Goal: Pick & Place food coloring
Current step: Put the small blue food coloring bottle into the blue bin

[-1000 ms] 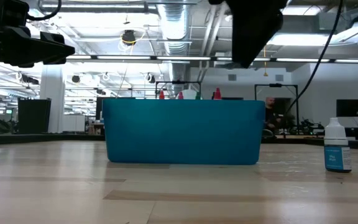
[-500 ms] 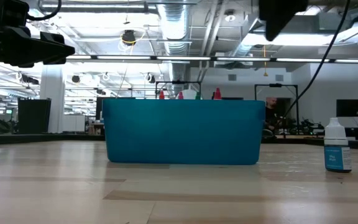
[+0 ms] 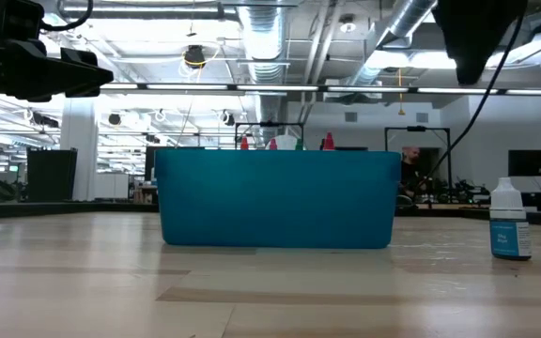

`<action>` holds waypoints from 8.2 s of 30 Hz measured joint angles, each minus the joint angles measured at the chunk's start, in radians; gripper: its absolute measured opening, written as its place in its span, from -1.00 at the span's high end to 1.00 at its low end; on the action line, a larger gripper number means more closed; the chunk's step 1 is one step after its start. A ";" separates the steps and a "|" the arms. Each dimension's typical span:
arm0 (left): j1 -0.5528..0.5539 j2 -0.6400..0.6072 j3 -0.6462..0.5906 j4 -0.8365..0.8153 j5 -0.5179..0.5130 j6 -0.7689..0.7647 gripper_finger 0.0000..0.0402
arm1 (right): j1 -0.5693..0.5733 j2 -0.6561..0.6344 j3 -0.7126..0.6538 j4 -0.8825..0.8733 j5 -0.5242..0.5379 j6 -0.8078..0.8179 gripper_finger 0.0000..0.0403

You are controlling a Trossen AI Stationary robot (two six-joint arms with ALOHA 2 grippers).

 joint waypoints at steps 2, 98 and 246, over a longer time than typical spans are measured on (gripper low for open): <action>0.000 0.000 0.000 0.000 0.000 0.002 0.39 | 0.002 0.010 -0.004 -0.014 0.000 0.000 -0.09; 0.000 0.000 0.000 0.000 0.000 0.001 0.39 | -0.054 -0.075 -0.211 0.194 -0.105 -0.024 0.64; 0.000 0.000 0.000 0.000 0.000 0.000 0.39 | -0.293 0.332 0.175 0.173 -0.003 -0.703 0.64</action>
